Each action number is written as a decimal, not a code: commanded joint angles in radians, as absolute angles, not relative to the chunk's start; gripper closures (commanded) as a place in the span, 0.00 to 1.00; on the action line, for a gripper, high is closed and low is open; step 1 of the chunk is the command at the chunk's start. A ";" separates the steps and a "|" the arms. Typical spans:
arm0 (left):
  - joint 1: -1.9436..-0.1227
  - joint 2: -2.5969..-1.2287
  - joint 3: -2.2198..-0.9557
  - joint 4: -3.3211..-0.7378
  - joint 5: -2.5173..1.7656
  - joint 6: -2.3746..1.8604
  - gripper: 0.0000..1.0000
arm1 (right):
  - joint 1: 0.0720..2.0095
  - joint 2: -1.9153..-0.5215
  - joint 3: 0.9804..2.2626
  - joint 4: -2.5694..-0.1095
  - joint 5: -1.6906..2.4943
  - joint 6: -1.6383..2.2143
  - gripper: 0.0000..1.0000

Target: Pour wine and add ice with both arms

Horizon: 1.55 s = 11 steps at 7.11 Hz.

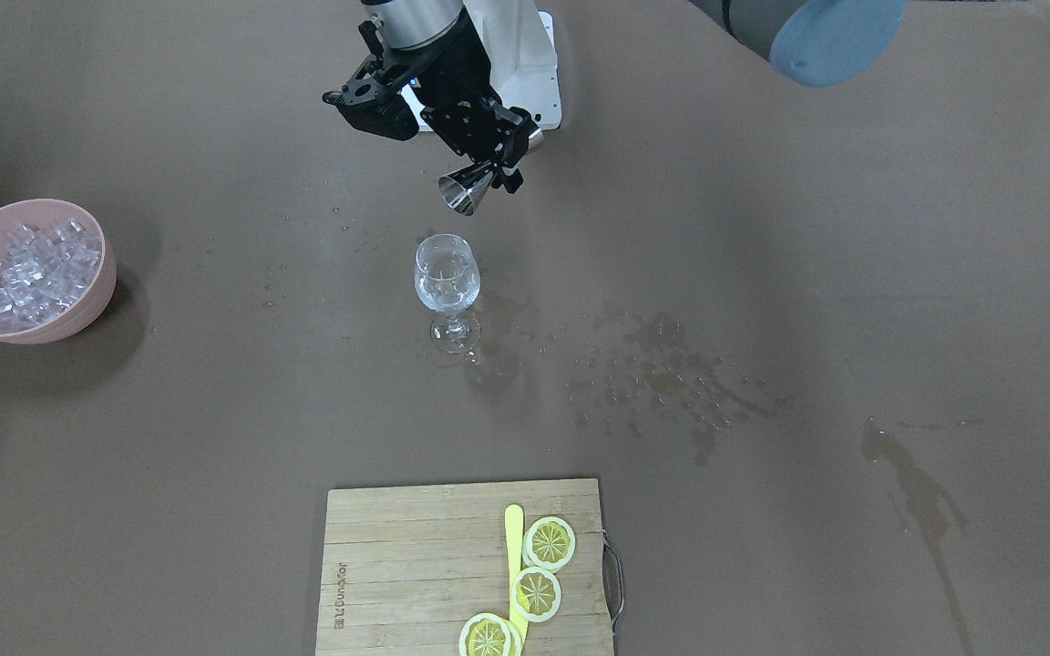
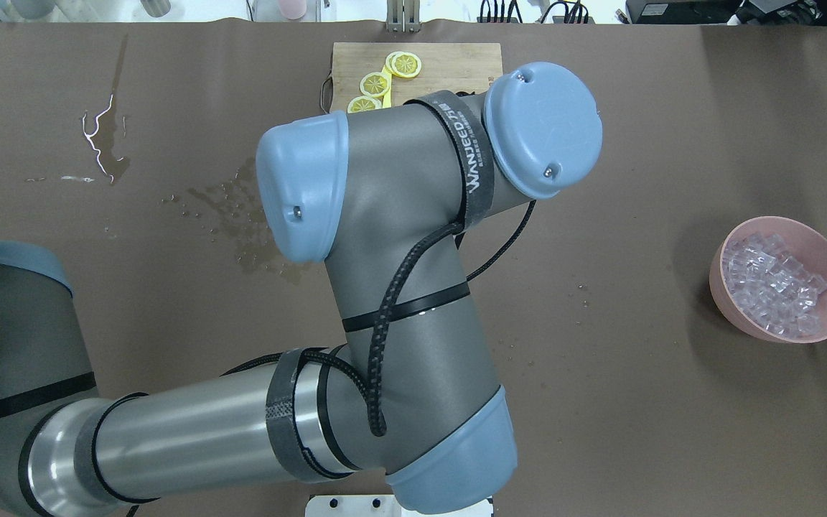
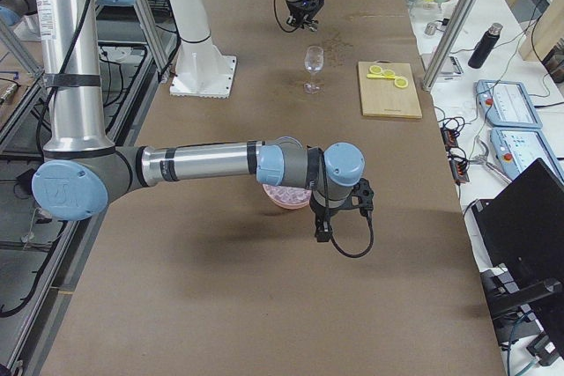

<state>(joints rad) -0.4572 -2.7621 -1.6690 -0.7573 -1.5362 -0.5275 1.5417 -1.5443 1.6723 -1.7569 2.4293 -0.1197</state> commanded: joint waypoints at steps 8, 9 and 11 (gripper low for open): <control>-0.561 -2.214 -2.130 -1.337 -1.559 -1.034 1.00 | 1.540 -1.500 1.684 -1.756 2.424 -0.095 0.00; -0.563 -2.156 -2.175 -1.362 -1.443 -1.140 1.00 | 1.540 -1.500 1.698 -1.756 2.424 -0.092 0.00; -0.546 -2.097 -2.187 -1.381 -1.227 -1.349 1.00 | 1.536 -1.500 1.715 -1.756 2.422 -0.094 0.00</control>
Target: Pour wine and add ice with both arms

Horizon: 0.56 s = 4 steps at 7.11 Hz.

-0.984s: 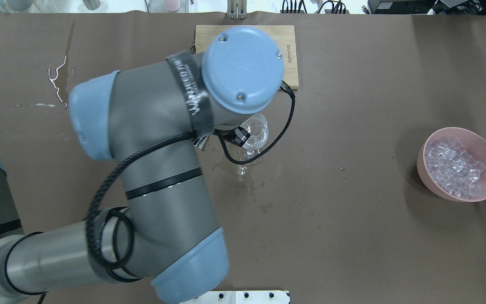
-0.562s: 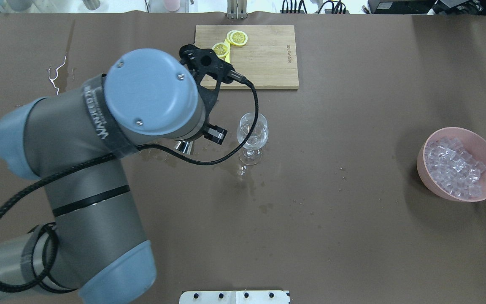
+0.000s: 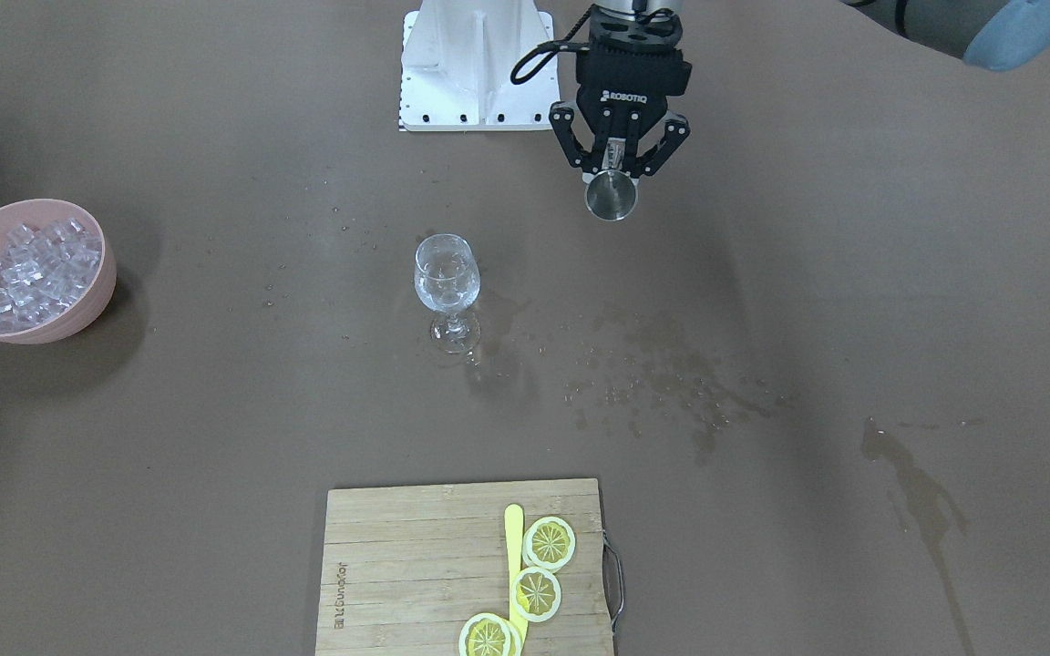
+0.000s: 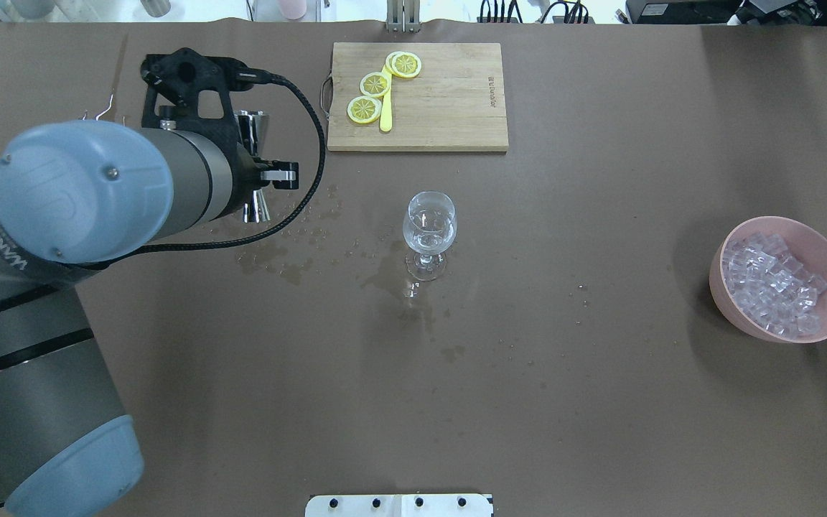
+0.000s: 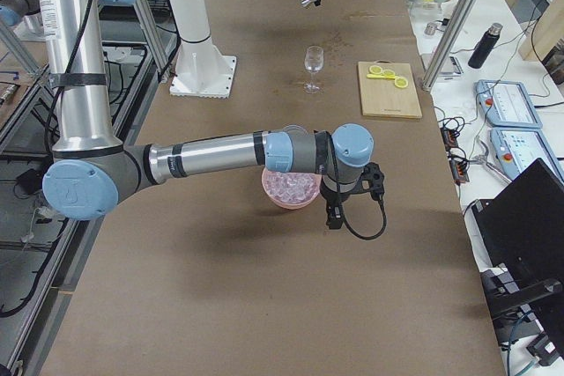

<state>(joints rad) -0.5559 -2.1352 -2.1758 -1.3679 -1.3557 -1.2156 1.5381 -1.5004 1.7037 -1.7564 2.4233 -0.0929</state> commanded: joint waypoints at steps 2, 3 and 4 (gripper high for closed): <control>-0.458 -2.004 -2.172 -1.381 -0.982 -1.518 1.00 | 1.507 -1.500 1.762 -1.758 2.422 -0.094 0.00; -0.418 -1.973 -2.145 -1.382 -0.892 -1.590 1.00 | 1.494 -1.502 1.797 -1.758 2.422 -0.095 0.00; -0.385 -1.954 -2.093 -1.382 -0.814 -1.677 1.00 | 1.468 -1.502 1.856 -1.758 2.418 -0.089 0.00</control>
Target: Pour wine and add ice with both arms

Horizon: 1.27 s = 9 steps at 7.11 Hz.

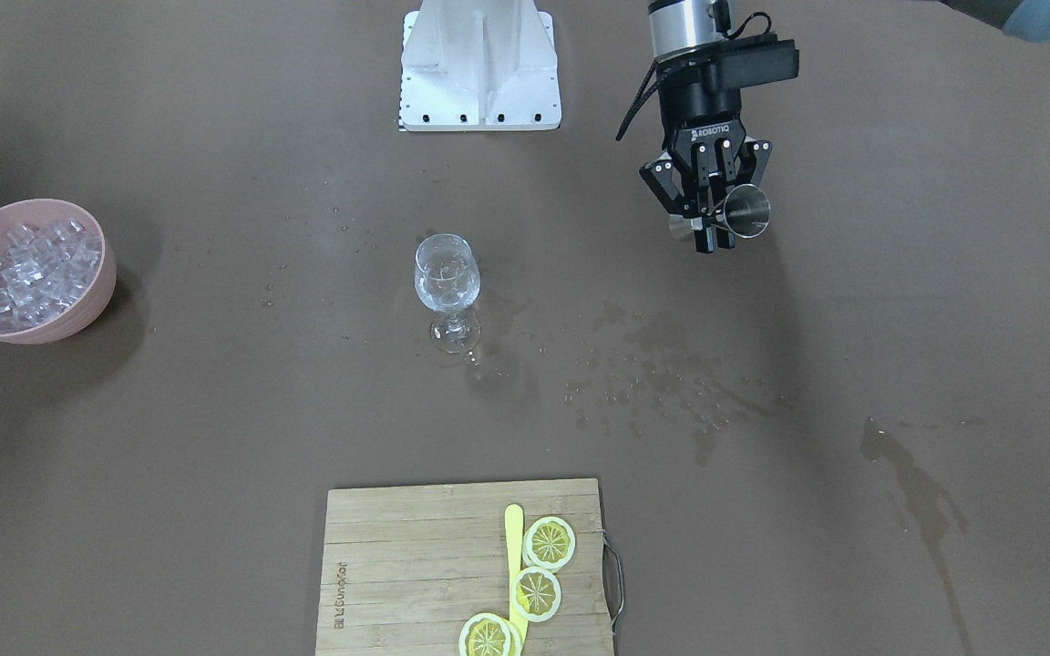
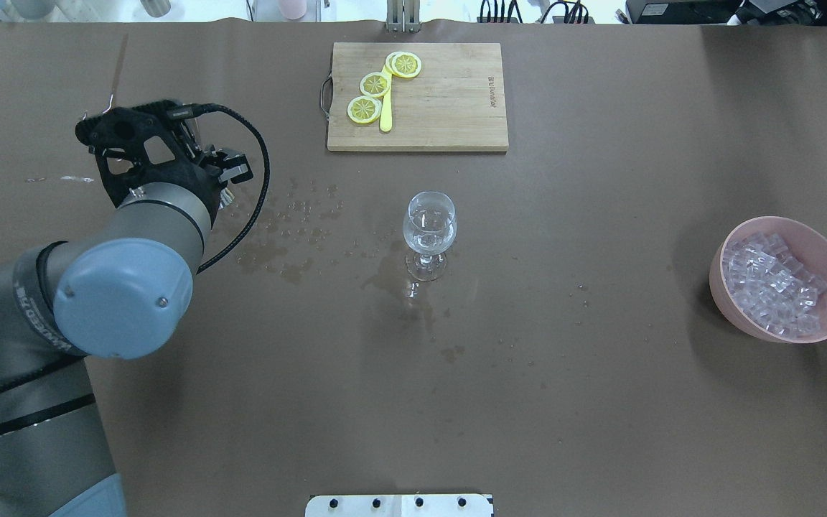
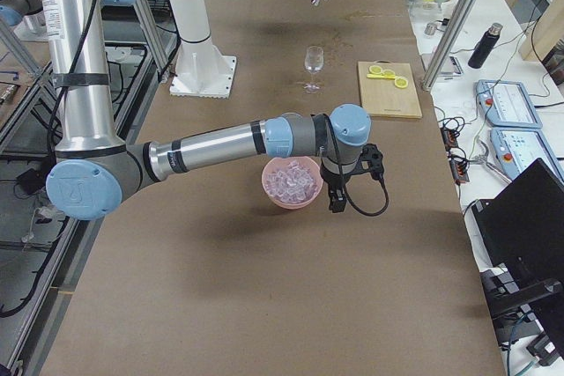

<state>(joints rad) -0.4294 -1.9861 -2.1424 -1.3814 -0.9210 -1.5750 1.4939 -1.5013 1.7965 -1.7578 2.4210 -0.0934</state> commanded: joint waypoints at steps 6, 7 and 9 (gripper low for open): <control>-0.313 -1.947 -1.838 -1.379 -0.593 -1.969 1.00 | 1.301 -1.508 1.999 -1.642 2.415 0.219 0.00; -0.313 -1.933 -1.806 -1.379 -0.581 -2.002 1.00 | 1.284 -1.515 1.999 -1.609 2.414 0.244 0.00; -0.313 -1.883 -1.775 -1.379 -0.543 -2.019 1.00 | 1.276 -1.516 1.999 -1.609 2.416 0.244 0.00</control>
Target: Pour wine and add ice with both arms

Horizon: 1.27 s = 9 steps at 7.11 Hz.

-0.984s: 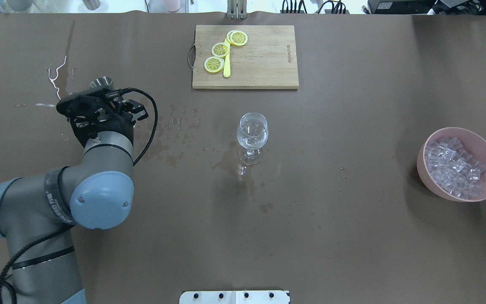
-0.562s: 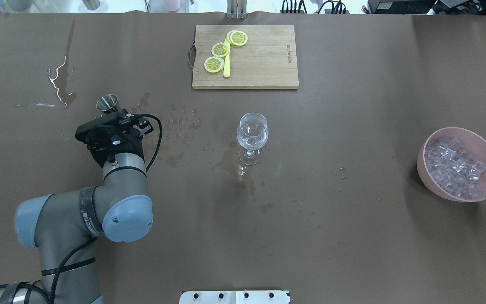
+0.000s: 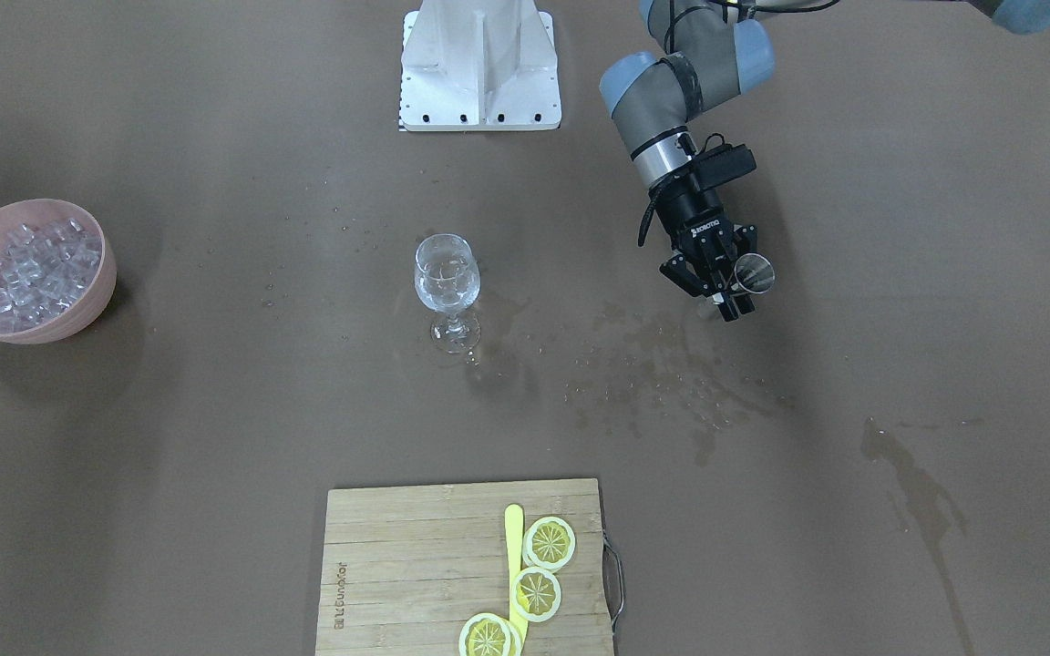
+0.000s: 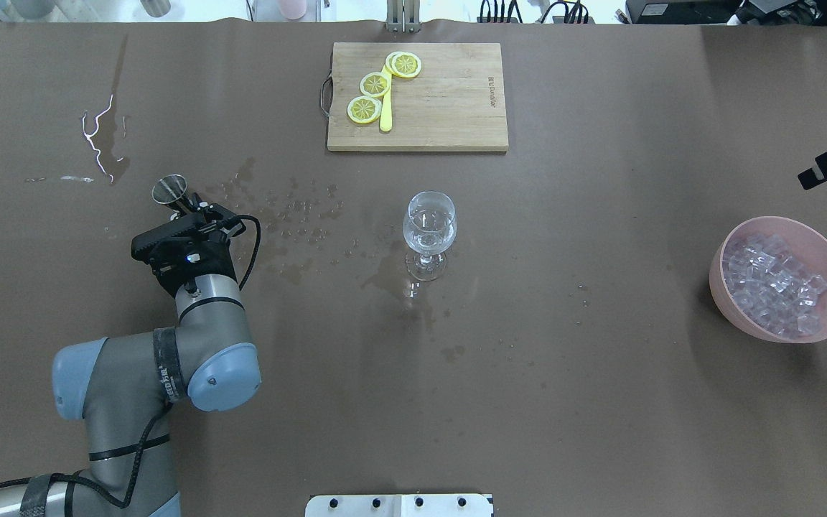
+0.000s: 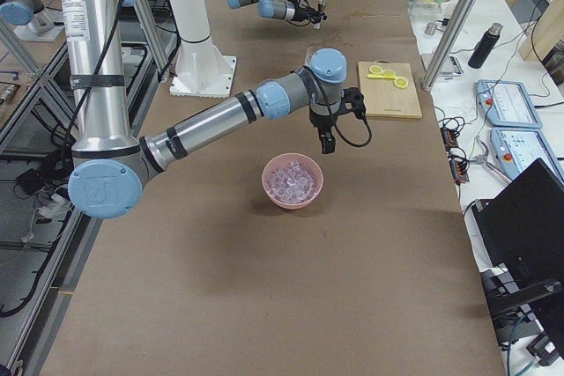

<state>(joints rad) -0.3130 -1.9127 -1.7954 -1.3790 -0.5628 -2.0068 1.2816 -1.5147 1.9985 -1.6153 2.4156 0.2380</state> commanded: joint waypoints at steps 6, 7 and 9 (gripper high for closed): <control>-0.313 -1.901 -1.641 -1.379 -0.509 -2.157 1.00 | 1.262 -1.516 1.997 -1.609 2.416 0.245 0.00; -0.311 -1.901 -1.640 -1.378 -0.511 -2.166 1.00 | 1.261 -1.516 1.997 -1.609 2.416 0.245 0.00; -0.310 -1.901 -1.617 -1.377 -0.511 -2.166 1.00 | 1.259 -1.514 1.997 -1.609 2.416 0.245 0.00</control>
<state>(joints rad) -0.3106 -1.9005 -1.6269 -1.3770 -0.5107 -2.1648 1.2602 -1.5153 1.9972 -1.6092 2.4160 0.2455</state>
